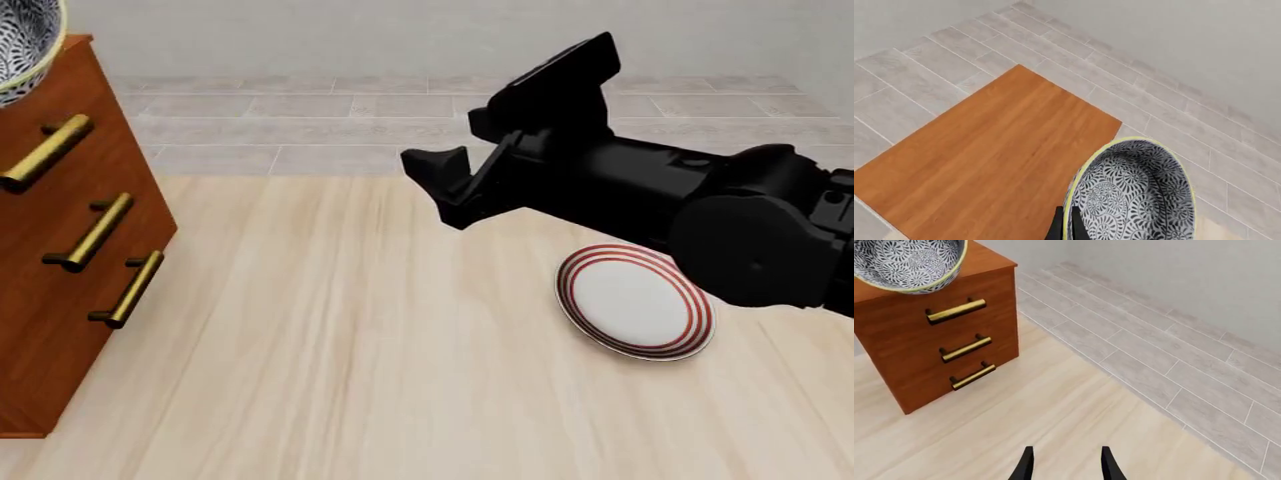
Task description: Put the bowl on top of the cabinet.
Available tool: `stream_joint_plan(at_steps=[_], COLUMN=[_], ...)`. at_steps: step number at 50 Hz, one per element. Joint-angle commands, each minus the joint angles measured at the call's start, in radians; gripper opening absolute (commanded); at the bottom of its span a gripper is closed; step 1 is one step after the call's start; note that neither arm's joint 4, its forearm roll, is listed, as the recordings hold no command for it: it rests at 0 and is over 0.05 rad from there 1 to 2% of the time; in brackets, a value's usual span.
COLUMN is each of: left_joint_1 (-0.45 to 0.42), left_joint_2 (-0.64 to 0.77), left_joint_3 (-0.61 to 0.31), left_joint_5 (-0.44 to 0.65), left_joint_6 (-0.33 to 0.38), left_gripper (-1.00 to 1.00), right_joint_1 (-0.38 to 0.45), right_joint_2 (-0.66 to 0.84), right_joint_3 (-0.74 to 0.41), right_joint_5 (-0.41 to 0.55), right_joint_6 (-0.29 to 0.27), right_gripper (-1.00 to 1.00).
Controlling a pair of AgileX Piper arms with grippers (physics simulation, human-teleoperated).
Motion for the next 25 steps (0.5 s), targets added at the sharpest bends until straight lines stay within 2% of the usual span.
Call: stream_joint_plan(at_steps=[1, 4, 11, 17, 25], left_joint_1=[0.062, 0.069, 0.114, 0.144, 0.186], left_joint_2=[0.038, 0.055, 0.082, 0.114, 0.155], left_joint_3=[-0.023, -0.009, 0.005, 0.012, 0.026], left_joint_5=[-0.029, -0.049, -0.087, -0.116, -0.153], left_joint_6=[-0.021, -0.057, -0.058, -0.085, -0.079], left_gripper=[-1.0, -1.0, -1.0, -1.0, -1.0], right_joint_1=[-0.001, -0.001, 0.0, 0.001, -0.002], right_joint_2=[0.004, 0.007, 0.007, 0.012, 0.017], right_joint_3=[0.0, 0.001, 0.0, 0.001, 0.002], right_joint_5=[-0.001, -0.003, -0.002, -0.004, -0.007], right_joint_6=[0.001, 0.0, 0.002, 0.003, 0.004], right_gripper=[1.0, 1.0, 1.0, 1.0, 1.0])
